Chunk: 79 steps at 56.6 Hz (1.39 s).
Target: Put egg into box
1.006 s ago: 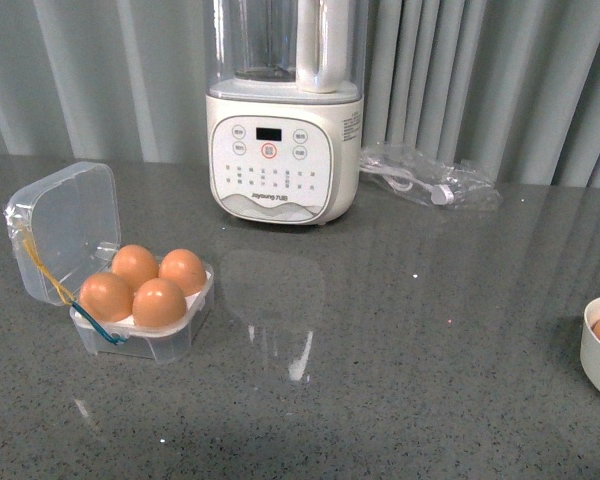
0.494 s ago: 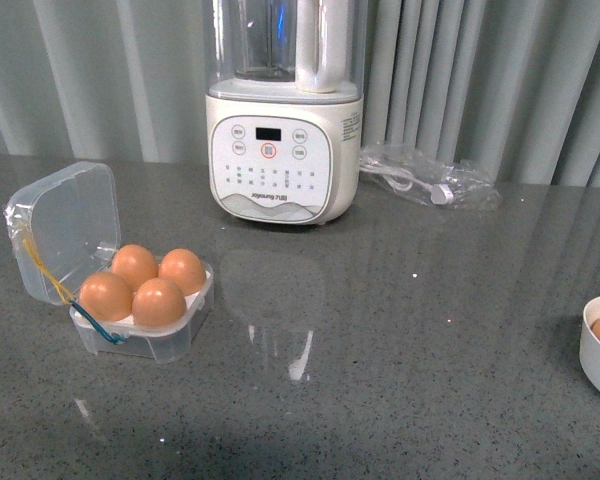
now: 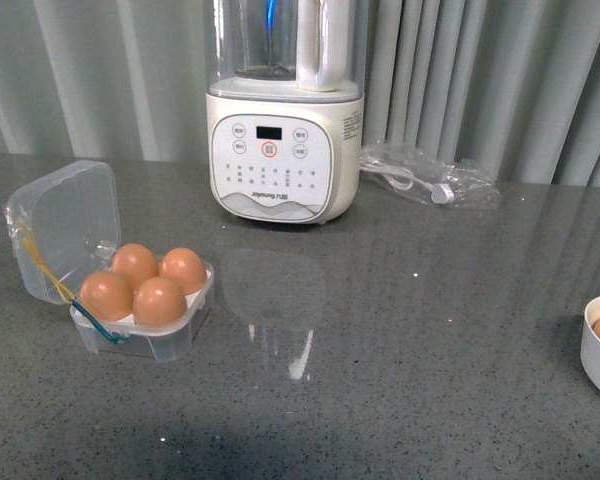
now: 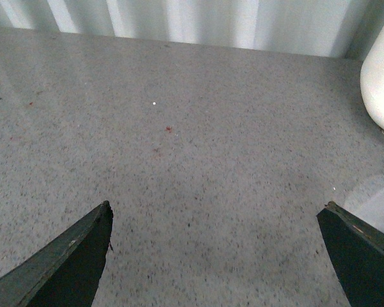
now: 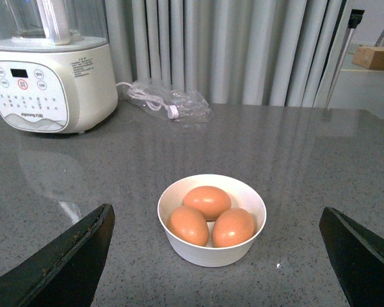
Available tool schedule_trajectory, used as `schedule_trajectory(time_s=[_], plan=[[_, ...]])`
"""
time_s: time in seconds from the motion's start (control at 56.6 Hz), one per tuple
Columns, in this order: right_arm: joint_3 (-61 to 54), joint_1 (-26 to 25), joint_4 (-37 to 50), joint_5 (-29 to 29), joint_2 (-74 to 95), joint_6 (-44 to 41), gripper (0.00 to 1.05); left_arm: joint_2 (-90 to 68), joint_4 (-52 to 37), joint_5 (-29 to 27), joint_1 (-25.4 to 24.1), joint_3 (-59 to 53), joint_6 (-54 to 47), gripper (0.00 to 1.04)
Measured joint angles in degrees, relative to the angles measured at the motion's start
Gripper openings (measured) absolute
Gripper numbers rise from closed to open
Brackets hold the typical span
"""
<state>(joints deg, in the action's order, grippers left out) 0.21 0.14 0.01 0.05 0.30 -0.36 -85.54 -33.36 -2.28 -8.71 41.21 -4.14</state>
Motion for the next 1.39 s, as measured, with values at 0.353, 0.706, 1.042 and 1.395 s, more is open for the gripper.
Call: schedule_trajectory(time_s=[0.353, 0.706, 1.042, 1.395], plan=[[0.00, 0.00, 0.00, 0.02, 0.00, 0.00, 0.97, -7.34, -0.17, 7.82, 0.00, 3.45, -0.31, 0.98], [0.00, 0.00, 0.00, 0.00, 0.00, 0.00, 0.97, -6.01, -1.57, 8.79, 8.70, 1.92, 0.76, 0.98], [0.00, 0.00, 0.00, 0.00, 0.00, 0.00, 0.97, -0.94, 0.04, 9.57, 21.75, -1.44, -0.37, 0.98], [0.00, 0.00, 0.00, 0.00, 0.00, 0.00, 0.97, 9.38, 5.42, 3.50, 19.26, -2.05, -2.86, 0.98]])
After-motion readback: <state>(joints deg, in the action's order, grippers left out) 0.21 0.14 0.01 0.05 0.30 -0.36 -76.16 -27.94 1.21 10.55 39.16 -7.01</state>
